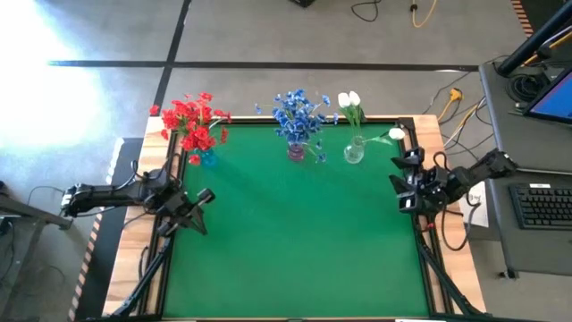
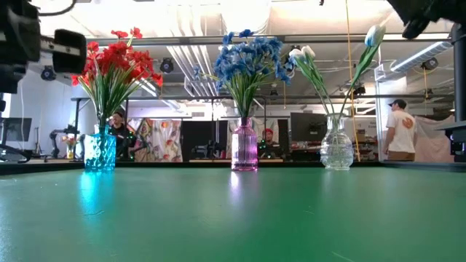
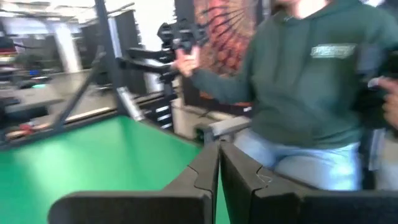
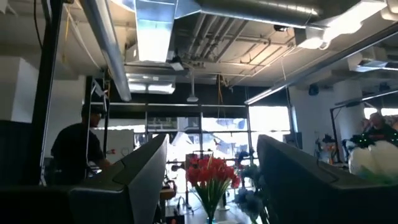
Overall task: Sort flowers into vase by color
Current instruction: Return to Home Position
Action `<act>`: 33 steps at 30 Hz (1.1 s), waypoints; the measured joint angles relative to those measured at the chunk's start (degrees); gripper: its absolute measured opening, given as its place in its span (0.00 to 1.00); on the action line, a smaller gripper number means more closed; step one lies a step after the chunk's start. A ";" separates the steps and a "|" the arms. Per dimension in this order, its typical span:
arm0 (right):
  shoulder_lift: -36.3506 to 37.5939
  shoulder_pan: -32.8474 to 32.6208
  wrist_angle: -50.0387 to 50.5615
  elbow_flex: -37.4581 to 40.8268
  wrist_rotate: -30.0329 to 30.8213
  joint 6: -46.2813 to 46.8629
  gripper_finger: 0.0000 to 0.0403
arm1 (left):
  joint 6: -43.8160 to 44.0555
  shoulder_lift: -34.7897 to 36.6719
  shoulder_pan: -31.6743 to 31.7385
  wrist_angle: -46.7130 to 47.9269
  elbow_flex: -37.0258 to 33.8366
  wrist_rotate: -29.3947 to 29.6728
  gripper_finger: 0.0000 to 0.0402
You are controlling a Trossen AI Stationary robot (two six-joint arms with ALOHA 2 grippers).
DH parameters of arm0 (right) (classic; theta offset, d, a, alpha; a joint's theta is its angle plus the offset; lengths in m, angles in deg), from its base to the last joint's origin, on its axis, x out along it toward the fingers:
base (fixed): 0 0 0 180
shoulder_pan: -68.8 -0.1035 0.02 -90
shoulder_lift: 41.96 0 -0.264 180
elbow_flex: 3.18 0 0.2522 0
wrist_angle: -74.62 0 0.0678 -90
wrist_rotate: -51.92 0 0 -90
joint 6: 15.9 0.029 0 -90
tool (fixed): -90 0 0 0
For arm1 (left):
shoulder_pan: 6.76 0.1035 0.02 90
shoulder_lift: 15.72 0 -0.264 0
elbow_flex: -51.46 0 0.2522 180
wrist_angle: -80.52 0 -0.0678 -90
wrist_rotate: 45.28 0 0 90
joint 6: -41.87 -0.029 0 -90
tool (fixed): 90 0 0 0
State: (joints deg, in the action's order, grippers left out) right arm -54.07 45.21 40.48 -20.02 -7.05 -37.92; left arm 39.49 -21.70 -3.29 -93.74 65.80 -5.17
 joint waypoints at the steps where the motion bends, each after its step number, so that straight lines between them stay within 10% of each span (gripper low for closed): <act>1: 1.00 0.00 -0.82 1.34 -0.01 0.02 0.60 | -1.41 0.02 0.00 0.97 0.01 1.49 0.00; 15: 5.31 0.02 5.01 2.39 -7.47 -3.12 0.60 | 0.36 -0.25 0.02 0.69 0.00 5.95 0.00; 33: 5.19 0.02 5.71 2.43 6.51 0.42 0.60 | 8.71 -2.00 0.02 0.78 0.46 5.99 0.00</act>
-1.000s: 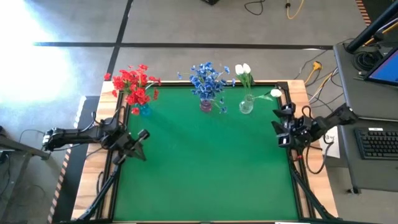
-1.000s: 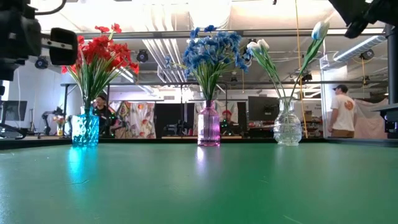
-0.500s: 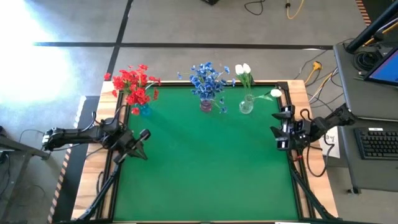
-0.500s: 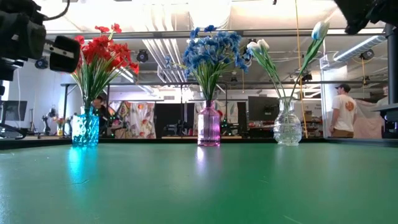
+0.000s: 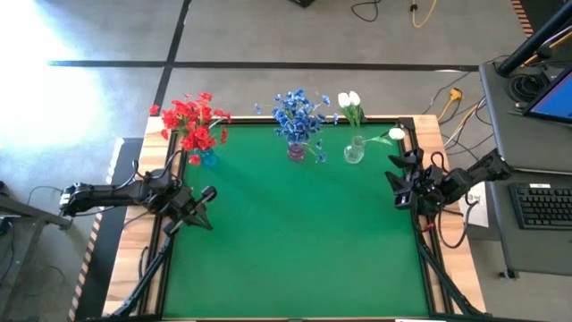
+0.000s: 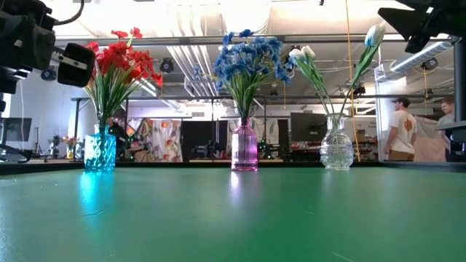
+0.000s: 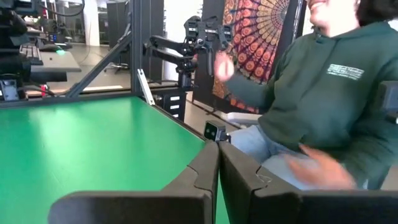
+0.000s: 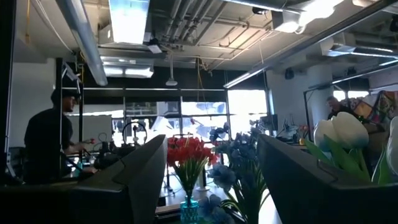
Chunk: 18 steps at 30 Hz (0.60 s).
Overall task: Sort flowers into vase by color
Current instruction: Return to Home Position
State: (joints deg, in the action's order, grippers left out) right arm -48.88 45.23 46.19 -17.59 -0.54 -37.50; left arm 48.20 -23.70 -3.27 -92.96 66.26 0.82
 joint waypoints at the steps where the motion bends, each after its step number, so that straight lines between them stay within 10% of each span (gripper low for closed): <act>1: 0.00 0.00 0.02 0.00 0.00 0.04 0.60 | 0.00 -0.02 0.00 -0.01 0.00 0.00 0.00; 18: 1.43 0.37 10.68 0.02 0.01 -2.96 0.60 | 0.00 -0.04 0.00 0.01 0.07 0.00 0.00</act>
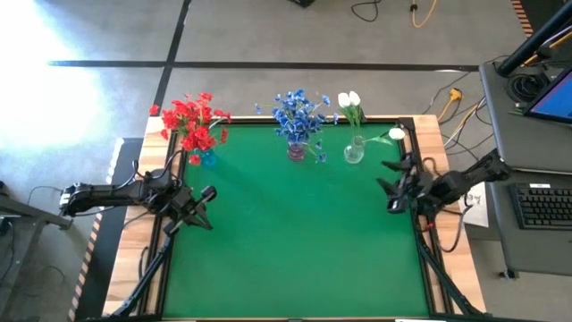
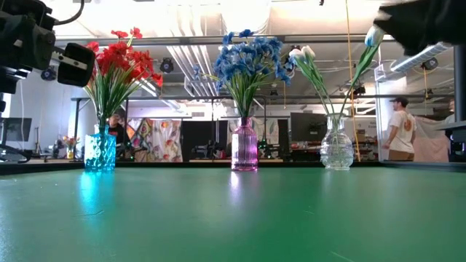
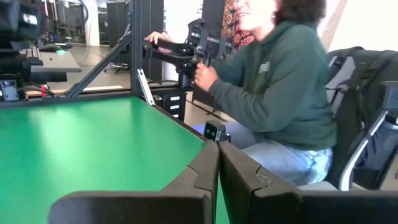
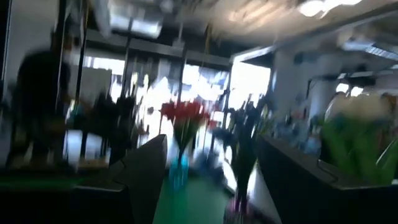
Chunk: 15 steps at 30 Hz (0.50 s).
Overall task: Sort flowers into vase by color
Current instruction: Return to Home Position
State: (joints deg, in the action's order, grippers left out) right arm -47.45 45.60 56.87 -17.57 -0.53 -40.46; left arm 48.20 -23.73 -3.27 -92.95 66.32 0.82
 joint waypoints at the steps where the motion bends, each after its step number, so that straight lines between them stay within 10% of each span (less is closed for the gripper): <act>1: 0.82 0.08 4.26 0.00 -0.01 1.04 0.60 | 0.00 0.00 0.00 0.03 0.02 0.00 0.00; 15: 5.43 3.49 27.48 0.02 -4.63 7.83 0.60 | 0.00 -0.31 -0.02 0.09 0.04 0.00 0.00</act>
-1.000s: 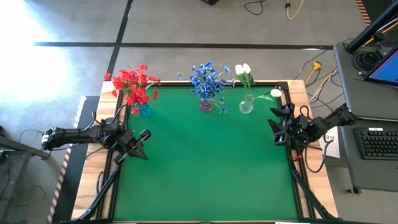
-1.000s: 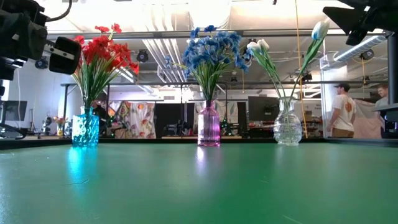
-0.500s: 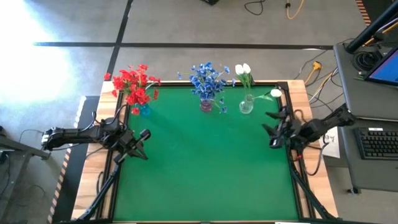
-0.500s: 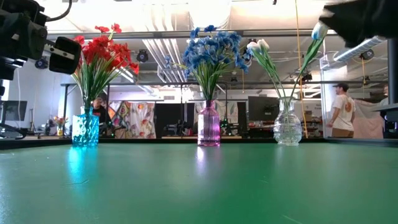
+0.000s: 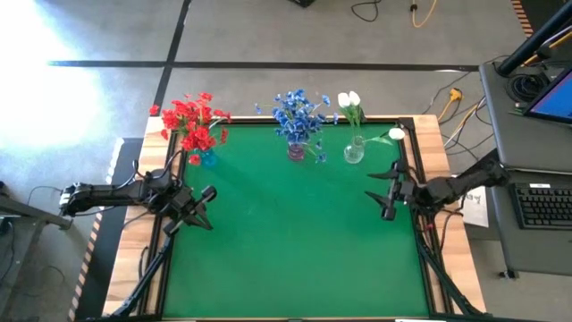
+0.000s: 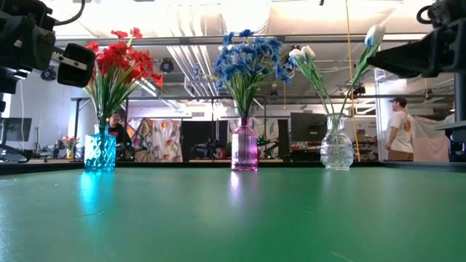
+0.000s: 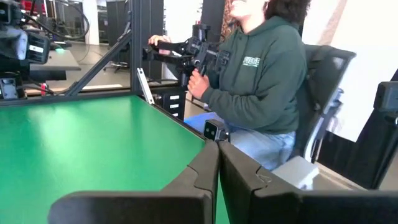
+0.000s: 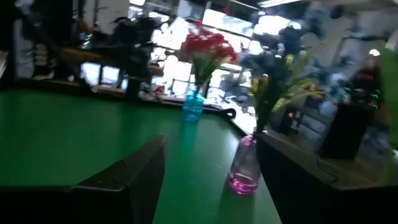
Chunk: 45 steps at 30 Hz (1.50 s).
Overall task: Sort flowers into vase by color
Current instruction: Return to Home Position
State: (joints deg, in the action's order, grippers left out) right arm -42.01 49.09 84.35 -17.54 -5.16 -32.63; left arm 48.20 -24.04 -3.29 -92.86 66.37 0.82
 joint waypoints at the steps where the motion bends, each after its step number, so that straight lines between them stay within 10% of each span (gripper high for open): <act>1: 0.00 0.96 -0.02 0.00 0.03 0.84 0.60 | 0.01 0.00 0.00 -0.03 0.00 0.00 0.00; 7: 0.00 9.34 0.22 0.02 -3.98 5.35 0.60 | 0.02 0.00 0.00 -0.04 0.00 0.00 0.00; 13: 0.00 18.11 2.33 0.02 -24.22 6.37 0.60 | 0.01 0.00 0.00 -0.06 0.00 0.00 0.00; 26: -0.25 22.42 3.11 0.00 -37.27 10.78 0.60 | 0.00 0.00 0.00 -0.06 0.00 -0.02 0.00; 45: -5.44 22.76 2.30 0.00 -39.03 7.15 0.60 | 0.02 0.00 0.02 -0.06 0.00 -0.02 0.00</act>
State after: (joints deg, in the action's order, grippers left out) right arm -47.45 71.85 86.65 -17.54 -44.19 -25.48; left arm 48.22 -24.04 -3.27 -92.92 66.37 0.80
